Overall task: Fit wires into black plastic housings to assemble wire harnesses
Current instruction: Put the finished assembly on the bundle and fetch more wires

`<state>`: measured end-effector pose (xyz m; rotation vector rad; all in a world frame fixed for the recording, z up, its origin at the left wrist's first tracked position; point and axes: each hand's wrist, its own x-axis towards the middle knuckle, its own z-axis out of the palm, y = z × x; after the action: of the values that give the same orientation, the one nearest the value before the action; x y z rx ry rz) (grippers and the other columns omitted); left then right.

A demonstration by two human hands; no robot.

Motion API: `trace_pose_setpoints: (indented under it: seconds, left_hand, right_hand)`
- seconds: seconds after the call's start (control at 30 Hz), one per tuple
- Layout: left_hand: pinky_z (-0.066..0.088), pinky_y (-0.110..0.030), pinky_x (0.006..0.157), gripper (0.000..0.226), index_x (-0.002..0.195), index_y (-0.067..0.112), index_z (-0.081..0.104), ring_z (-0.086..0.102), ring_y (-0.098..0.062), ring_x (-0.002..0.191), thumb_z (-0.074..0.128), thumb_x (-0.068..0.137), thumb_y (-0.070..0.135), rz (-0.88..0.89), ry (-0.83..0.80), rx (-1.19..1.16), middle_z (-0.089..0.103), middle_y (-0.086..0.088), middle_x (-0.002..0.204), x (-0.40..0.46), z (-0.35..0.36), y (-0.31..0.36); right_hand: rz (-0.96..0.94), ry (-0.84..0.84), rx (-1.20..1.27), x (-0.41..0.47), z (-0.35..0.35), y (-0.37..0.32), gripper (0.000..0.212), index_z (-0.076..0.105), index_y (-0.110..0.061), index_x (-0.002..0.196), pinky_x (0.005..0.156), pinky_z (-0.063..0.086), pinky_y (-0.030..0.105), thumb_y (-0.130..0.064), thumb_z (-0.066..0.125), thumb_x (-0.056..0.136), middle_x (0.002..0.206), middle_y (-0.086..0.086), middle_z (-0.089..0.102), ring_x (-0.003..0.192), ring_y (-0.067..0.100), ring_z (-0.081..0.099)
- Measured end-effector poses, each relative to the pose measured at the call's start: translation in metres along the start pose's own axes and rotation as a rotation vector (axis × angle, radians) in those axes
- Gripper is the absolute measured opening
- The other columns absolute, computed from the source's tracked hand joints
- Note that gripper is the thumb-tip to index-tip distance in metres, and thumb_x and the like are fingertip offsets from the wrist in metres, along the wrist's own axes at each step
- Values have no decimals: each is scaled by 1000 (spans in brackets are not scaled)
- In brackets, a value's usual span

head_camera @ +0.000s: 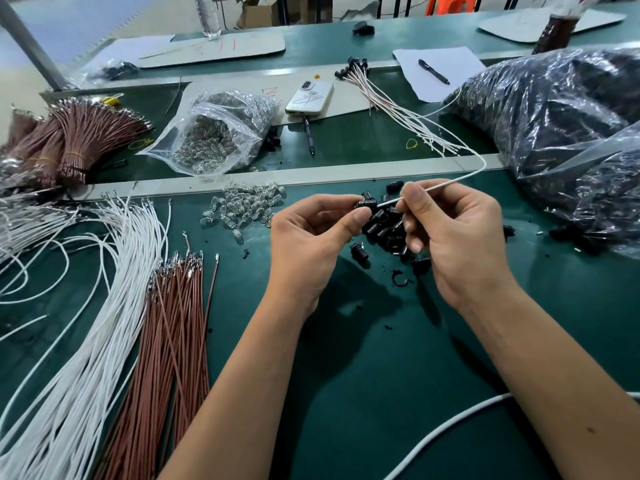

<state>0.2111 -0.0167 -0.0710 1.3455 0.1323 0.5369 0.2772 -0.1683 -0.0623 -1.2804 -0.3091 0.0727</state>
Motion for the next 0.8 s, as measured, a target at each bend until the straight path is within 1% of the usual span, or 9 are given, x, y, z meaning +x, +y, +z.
trace_pose_setpoints:
  seconds: [0.2, 0.37, 0.47, 0.6, 0.7, 0.73, 0.8]
  left_hand:
    - [54, -21, 68, 12, 92, 1, 76, 64, -9, 65, 80, 81, 1, 0, -10, 33, 75, -3, 74, -1, 2, -2]
    - [53, -21, 68, 11, 91, 2, 76, 66, -9, 66, 81, 81, 4, 0, -9, 58, 75, -5, 76, -3, 3, -1]
    - [53, -25, 67, 11, 89, 5, 76, 64, -10, 65, 83, 81, 8, 0, -10, 106, 75, -3, 74, -2, 2, -1]
    - [54, -33, 68, 12, 88, 8, 77, 64, -16, 66, 85, 80, 14, 28, -6, 189, 75, -5, 74, -3, 3, -1]
    - [58, -38, 72, 12, 87, 9, 78, 72, -28, 72, 85, 80, 15, 66, -1, 230, 77, -6, 78, -3, 1, 0]
    - [58, -39, 72, 12, 87, 8, 78, 72, -29, 73, 85, 80, 15, 81, -8, 254, 77, -5, 78, -3, 1, 0]
    - [57, -36, 68, 10, 84, 9, 78, 70, -22, 68, 84, 81, 17, 100, -23, 301, 75, -3, 74, -4, 1, -1]
  right_hand:
    - [15, -12, 45, -2, 2, 0, 15, 74, -12, 81, 43, 42, 22, -26, 77, 85, 75, 7, 71, 54, 15, 51]
    - [36, -21, 55, -4, 6, 2, 20, 71, -7, 86, 42, 41, 22, -26, 78, 84, 75, 7, 71, 54, 14, 51]
    - [42, -26, 65, -4, 6, 1, 20, 71, -6, 86, 42, 40, 22, -25, 77, 84, 74, 7, 70, 53, 13, 50]
    - [50, -32, 58, -4, 4, 0, 19, 71, -8, 83, 42, 40, 22, -26, 77, 85, 73, 7, 68, 53, 14, 49]
    - [35, -34, -23, -3, 4, 1, 17, 70, -9, 81, 41, 39, 23, -22, 77, 90, 70, 5, 67, 52, 14, 49]
    - [31, -33, -43, -3, 4, 1, 17, 69, -8, 81, 40, 39, 24, -20, 76, 92, 69, 5, 66, 51, 15, 49]
    - [34, -31, -55, -3, 3, 1, 19, 69, -10, 78, 40, 38, 24, -20, 76, 93, 68, 5, 65, 51, 15, 48]
